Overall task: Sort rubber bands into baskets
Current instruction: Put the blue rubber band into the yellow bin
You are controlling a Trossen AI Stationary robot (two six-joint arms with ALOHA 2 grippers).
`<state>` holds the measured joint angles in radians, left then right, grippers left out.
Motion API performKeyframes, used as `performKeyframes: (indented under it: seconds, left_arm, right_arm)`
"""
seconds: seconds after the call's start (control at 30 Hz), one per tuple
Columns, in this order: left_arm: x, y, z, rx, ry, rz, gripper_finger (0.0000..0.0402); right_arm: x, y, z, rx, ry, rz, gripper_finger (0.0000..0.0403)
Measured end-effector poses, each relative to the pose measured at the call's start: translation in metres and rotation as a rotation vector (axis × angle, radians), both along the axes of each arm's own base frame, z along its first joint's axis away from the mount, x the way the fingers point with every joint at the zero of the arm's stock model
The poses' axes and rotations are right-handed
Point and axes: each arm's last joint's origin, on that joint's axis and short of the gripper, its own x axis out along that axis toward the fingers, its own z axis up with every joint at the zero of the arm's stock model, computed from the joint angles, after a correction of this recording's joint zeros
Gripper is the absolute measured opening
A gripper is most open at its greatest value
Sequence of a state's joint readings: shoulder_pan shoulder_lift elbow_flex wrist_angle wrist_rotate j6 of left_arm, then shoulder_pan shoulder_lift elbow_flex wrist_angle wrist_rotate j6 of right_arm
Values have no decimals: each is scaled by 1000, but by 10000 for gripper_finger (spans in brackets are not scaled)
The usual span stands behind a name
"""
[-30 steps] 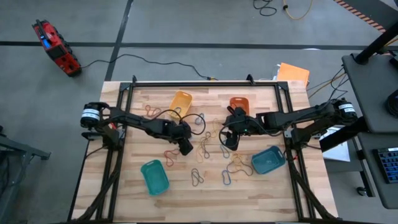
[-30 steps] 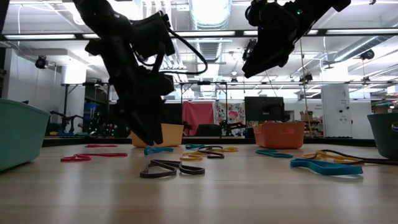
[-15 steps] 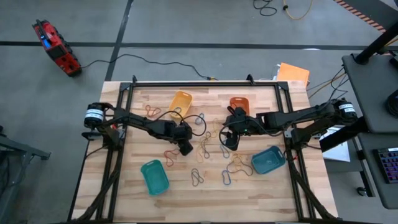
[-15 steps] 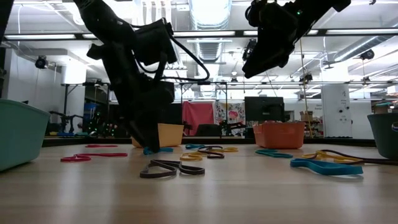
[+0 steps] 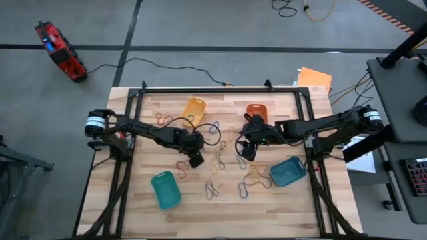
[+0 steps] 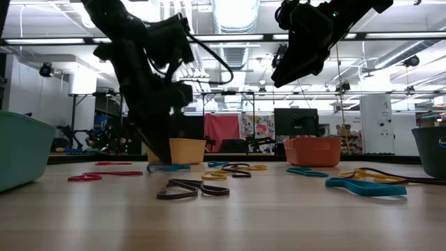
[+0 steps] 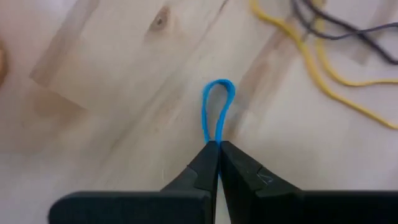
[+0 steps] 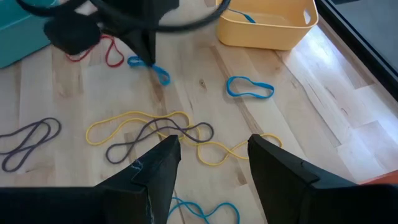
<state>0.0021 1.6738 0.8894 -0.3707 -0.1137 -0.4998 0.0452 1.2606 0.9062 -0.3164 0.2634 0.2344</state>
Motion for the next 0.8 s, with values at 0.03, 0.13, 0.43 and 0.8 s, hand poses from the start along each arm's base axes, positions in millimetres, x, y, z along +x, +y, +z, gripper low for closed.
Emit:
performKeyframes:
  seconds: [0.03,0.13,0.43,0.8]
  left_arm:
    - [-1,0,4,6,-10,-12,0]
    - [-6,1,18,38,-42,-17,0]
    - [-23,0,57,44,-133,-90,0]
    - [-28,-8,26,71,49,-340,96]
  right_arm:
    - [0,0,0,0,0,0,185]
    - [0,0,0,-1,0,1,185]
    - [-1,0,-2,-8,7,6,183]
    - [-1,0,-4,-8,11,6,183]
